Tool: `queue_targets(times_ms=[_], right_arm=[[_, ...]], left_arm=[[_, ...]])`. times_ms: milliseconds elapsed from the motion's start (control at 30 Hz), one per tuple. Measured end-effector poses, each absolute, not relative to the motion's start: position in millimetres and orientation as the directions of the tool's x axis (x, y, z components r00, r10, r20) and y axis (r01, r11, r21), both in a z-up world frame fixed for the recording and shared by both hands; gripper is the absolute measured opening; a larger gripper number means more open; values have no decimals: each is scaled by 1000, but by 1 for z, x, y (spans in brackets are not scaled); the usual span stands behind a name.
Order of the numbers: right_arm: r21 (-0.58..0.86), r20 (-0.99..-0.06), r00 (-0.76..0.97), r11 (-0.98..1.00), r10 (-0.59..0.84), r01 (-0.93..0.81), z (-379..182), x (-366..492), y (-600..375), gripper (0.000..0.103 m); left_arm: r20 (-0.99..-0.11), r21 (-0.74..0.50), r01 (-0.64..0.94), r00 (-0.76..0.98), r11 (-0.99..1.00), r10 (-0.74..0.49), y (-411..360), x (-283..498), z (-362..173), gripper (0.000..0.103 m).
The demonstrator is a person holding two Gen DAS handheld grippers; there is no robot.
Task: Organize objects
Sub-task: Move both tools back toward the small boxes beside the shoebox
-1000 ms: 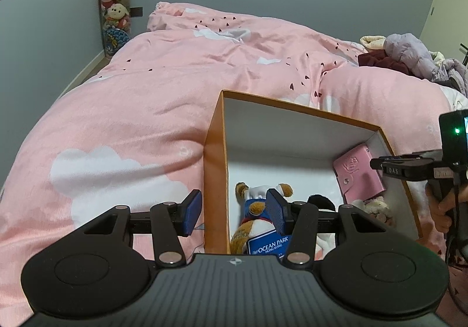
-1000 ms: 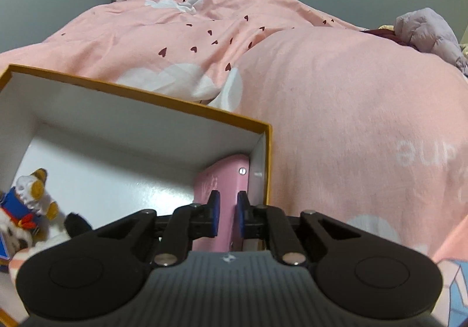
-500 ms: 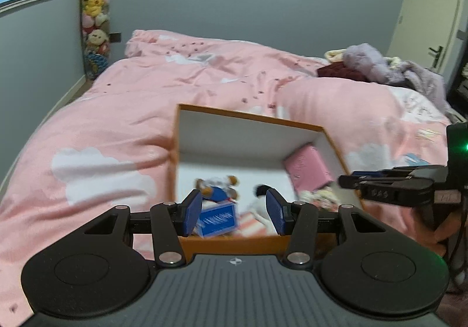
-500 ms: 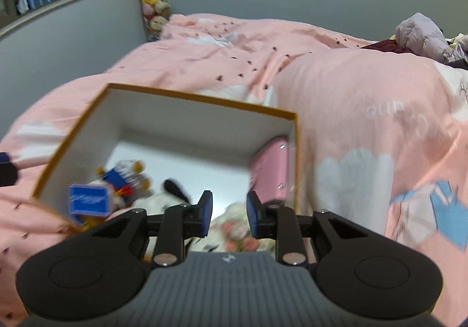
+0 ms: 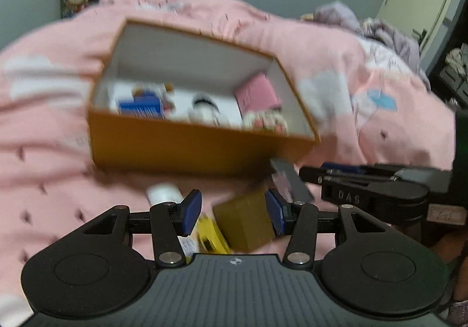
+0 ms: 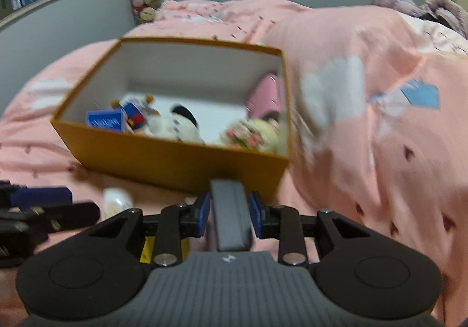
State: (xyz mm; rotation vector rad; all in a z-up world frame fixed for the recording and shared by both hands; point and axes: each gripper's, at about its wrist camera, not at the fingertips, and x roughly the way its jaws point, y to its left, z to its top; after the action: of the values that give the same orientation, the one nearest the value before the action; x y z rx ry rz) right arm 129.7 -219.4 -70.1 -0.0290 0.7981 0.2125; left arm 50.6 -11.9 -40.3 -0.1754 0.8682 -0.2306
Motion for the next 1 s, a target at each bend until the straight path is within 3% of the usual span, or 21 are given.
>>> queue_targets(times_ms=[233, 333, 533, 1000], right_arm=[[45, -711, 689, 987, 142, -157, -96, 114, -234, 32], [90, -708, 686, 985, 167, -146, -107, 112, -240, 32], [118, -692, 691, 978, 207, -174, -112, 108, -240, 46], [143, -678, 684, 961, 268, -235, -114, 103, -236, 48]], left_arm=[[-730, -293, 128, 610, 947, -309, -30, 50, -60, 57], [-729, -306, 133, 604, 943, -321, -34, 52, -62, 62], [-746, -333, 111, 577, 936, -334, -36, 57, -69, 61], [-743, -444, 35, 543, 895, -391, -29, 70, -74, 63]])
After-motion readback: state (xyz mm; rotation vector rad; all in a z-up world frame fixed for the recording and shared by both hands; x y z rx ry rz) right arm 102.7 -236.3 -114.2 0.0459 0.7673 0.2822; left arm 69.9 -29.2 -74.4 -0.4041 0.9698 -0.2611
